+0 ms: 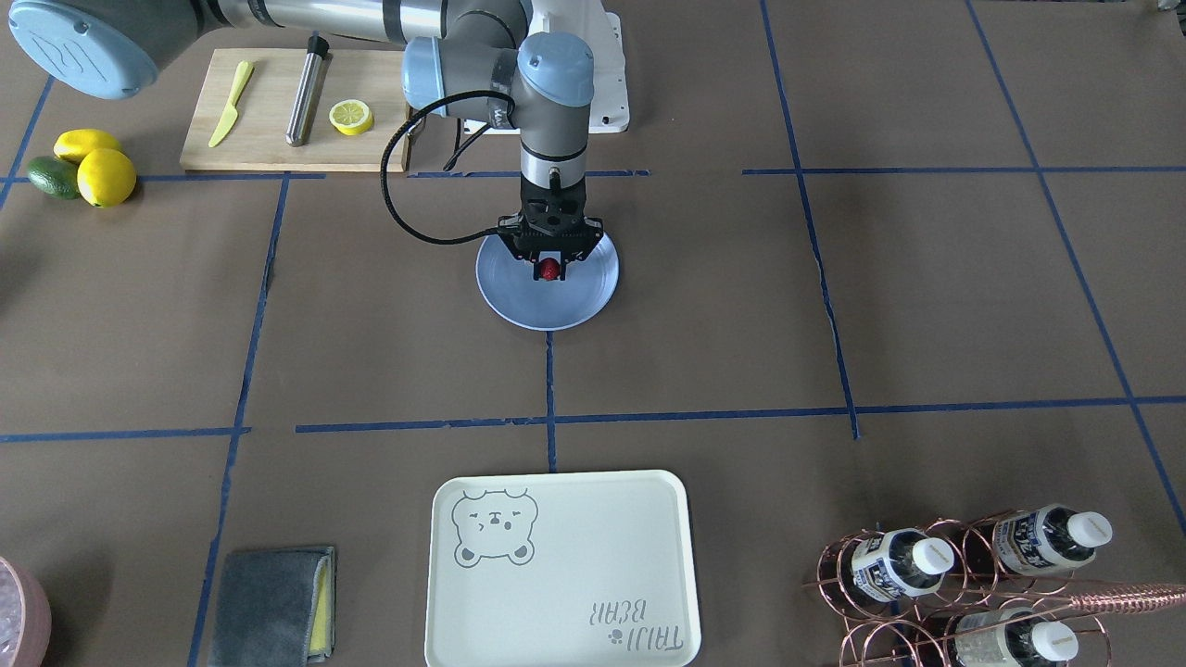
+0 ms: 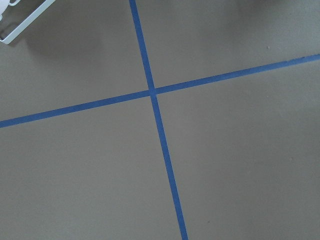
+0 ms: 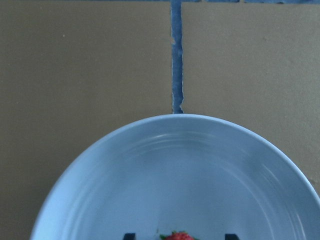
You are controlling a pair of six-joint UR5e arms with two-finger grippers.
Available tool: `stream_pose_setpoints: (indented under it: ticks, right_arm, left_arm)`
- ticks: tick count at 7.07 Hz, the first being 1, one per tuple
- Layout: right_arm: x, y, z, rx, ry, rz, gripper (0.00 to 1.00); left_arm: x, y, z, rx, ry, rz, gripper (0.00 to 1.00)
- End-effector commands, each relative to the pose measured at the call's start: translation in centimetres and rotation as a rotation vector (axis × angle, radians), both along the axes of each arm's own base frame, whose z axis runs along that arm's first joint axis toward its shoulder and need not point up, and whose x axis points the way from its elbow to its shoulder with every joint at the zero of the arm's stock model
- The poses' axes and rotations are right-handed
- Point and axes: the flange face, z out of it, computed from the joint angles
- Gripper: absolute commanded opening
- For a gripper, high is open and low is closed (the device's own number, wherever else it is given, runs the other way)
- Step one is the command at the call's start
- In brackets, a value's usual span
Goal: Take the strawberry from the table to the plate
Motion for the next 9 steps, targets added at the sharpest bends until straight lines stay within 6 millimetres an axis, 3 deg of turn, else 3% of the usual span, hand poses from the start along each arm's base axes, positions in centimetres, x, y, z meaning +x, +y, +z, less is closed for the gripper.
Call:
stream_pose_setpoints:
  ticks: [1, 2, 3, 4, 6, 7, 8, 9]
  right_arm:
    - [3.1, -3.1, -1.6, 0.015, -0.051, 0.003, 1.00]
    - [7.5, -6.4, -2.3, 0.040, -0.078, -0.034, 1.00]
    - [13.8, -9.6, 0.2, 0.051, -0.088, -0.064, 1.00]
    - [22.0, -12.7, 3.4, 0.119, -0.084, -0.144, 1.00]
    - [40.7, -16.2, 16.6, 0.185, -0.034, -0.323, 1.00]
    - [48.8, -15.9, 24.1, 0.219, 0.004, -0.414, 1.00]
    - [55.7, -14.9, 29.3, 0.255, 0.051, -0.453, 1.00]
    - [61.2, -12.4, 34.4, 0.210, 0.082, -0.434, 1.00]
  left_arm:
    - [0.0, -0.1, -0.1, 0.011, 0.001, 0.000, 1.00]
    - [0.0, -0.1, -0.1, 0.012, 0.001, 0.000, 1.00]
    - [-0.1, -0.1, -0.1, 0.012, 0.001, -0.003, 1.00]
    - [0.0, -0.1, -0.1, 0.010, 0.000, 0.000, 1.00]
    - [0.0, -0.1, 0.0, 0.008, -0.009, 0.002, 1.00]
    - [0.1, -0.1, 0.0, 0.009, -0.011, 0.005, 1.00]
    - [0.1, -0.1, 0.0, 0.008, -0.014, 0.005, 1.00]
    - [0.2, 0.0, 0.0, 0.005, -0.014, 0.005, 1.00]
